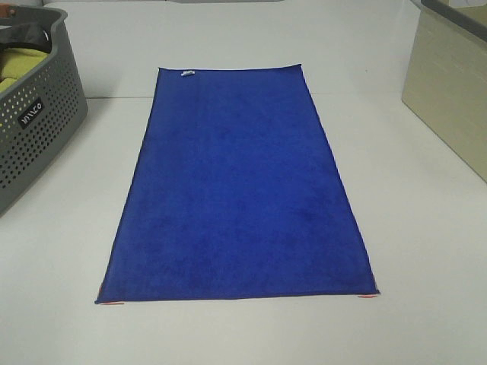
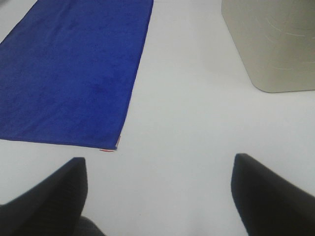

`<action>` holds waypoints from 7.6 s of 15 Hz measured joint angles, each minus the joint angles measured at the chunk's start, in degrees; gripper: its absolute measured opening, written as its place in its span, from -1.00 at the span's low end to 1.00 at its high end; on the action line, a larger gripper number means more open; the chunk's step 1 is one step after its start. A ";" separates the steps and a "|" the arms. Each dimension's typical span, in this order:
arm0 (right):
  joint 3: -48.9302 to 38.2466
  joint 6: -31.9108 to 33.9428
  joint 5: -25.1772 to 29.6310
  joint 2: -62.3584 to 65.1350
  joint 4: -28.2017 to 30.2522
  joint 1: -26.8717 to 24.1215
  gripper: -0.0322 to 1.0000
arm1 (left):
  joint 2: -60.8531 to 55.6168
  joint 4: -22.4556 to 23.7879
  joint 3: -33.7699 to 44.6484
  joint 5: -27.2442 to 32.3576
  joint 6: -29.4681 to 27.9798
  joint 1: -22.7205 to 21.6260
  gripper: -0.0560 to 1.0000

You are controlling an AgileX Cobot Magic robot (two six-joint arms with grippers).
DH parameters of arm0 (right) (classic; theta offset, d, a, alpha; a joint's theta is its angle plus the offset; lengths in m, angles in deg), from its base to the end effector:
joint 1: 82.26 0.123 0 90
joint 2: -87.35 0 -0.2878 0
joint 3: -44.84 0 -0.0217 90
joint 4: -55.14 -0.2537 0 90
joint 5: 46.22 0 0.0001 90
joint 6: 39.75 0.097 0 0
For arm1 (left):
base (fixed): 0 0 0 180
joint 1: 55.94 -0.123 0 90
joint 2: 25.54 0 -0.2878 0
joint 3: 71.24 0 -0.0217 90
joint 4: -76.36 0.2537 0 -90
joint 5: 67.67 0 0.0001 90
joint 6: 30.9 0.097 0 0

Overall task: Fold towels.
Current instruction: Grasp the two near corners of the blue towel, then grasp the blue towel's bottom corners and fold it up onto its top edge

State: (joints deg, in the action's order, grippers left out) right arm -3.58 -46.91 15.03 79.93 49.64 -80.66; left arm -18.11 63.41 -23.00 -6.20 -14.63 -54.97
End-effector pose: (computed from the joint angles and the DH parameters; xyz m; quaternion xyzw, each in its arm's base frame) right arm -0.0018 0.0081 0.2766 -0.0673 0.8494 0.0226 0.5229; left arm -0.0034 -0.0191 0.2787 0.1327 0.8374 -0.0426 0.5285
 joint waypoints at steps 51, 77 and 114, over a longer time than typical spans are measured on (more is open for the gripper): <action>13.87 -30.83 -34.66 -109.84 -51.97 9.11 -0.94 | 111.15 -78.50 -6.82 -30.54 55.35 7.10 -0.89; 53.80 -7.33 -16.50 -111.33 -22.69 9.28 -0.94 | 104.74 -56.67 -29.51 -35.01 28.36 7.10 -0.89; 105.60 -0.92 7.96 -144.90 -14.38 6.47 0.49 | 133.27 -17.93 -75.23 -13.69 -3.95 6.65 0.38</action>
State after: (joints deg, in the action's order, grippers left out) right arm 102.02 -47.83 22.99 -64.97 35.26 -74.19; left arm 115.16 45.48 -98.23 -19.89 -18.58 -48.32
